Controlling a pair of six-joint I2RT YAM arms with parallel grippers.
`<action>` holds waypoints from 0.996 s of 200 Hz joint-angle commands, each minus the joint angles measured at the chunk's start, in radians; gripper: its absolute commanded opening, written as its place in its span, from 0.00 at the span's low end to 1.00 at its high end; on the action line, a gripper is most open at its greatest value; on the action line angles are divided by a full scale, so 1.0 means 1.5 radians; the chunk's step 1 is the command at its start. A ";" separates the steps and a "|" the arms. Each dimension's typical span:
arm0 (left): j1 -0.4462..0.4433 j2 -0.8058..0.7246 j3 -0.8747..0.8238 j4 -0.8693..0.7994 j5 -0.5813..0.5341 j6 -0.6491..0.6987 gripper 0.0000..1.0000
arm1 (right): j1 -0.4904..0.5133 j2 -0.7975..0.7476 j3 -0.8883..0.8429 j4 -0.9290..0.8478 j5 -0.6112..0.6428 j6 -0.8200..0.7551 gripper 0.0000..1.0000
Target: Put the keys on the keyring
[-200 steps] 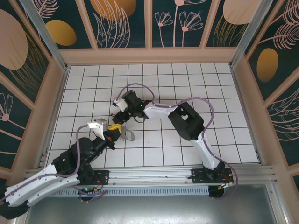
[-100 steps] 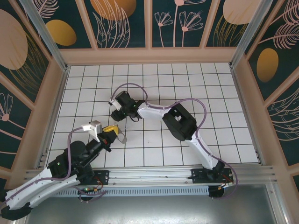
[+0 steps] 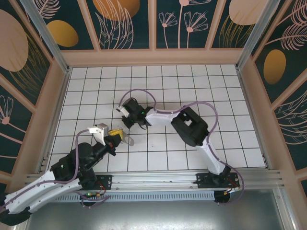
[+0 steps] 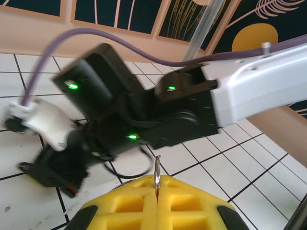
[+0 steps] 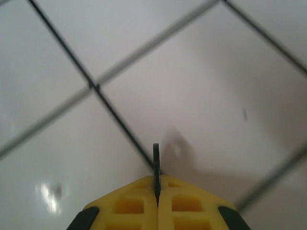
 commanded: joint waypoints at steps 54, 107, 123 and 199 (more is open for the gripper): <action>0.004 0.088 0.030 0.049 0.007 0.067 0.00 | -0.051 -0.337 -0.481 0.096 -0.041 0.165 0.00; 0.003 0.152 0.028 0.097 0.039 0.086 0.00 | -0.038 -0.469 -0.587 0.110 -0.048 0.237 0.12; 0.004 0.152 0.026 0.098 0.044 0.084 0.00 | -0.037 -0.505 -0.590 0.081 -0.036 0.239 0.20; 0.004 0.158 0.002 0.125 0.046 0.077 0.00 | -0.006 -0.618 -0.631 -0.027 0.042 0.278 0.32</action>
